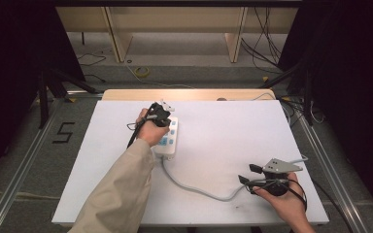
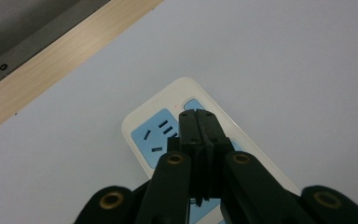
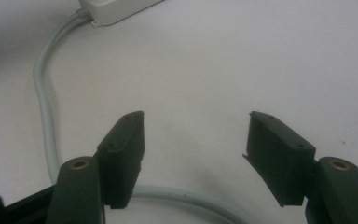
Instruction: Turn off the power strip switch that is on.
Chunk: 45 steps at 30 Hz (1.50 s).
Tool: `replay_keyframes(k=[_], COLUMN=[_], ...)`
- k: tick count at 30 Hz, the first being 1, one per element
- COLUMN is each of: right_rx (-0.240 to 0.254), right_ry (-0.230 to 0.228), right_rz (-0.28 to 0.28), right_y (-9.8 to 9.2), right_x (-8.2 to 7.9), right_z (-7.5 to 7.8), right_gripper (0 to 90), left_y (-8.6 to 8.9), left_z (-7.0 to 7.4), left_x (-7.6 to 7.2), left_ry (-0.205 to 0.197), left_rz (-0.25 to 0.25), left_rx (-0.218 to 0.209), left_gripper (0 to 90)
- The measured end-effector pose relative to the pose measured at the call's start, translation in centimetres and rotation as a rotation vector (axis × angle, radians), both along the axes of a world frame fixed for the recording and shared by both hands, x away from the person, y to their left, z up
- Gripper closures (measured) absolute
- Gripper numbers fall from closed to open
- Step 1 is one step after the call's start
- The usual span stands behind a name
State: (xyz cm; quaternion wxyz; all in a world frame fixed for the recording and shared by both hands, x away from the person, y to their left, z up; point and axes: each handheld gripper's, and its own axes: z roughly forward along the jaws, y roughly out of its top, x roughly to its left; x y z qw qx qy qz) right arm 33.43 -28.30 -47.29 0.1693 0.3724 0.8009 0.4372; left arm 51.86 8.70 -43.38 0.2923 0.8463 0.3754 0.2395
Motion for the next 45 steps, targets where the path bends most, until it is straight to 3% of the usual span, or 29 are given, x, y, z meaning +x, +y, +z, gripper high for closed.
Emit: replay_keyframes(k=[45], right_rx=[-0.001], right_ry=[0.002], right_rz=[0.002], right_y=[-0.1], right_x=[0.0], right_z=[0.0], right_gripper=[37.8], left_y=[-1.5], left_z=[-0.3], left_x=[1.5], left_ry=[0.007], left_rz=[-0.003], left_rx=[0.002], left_gripper=[89.9])
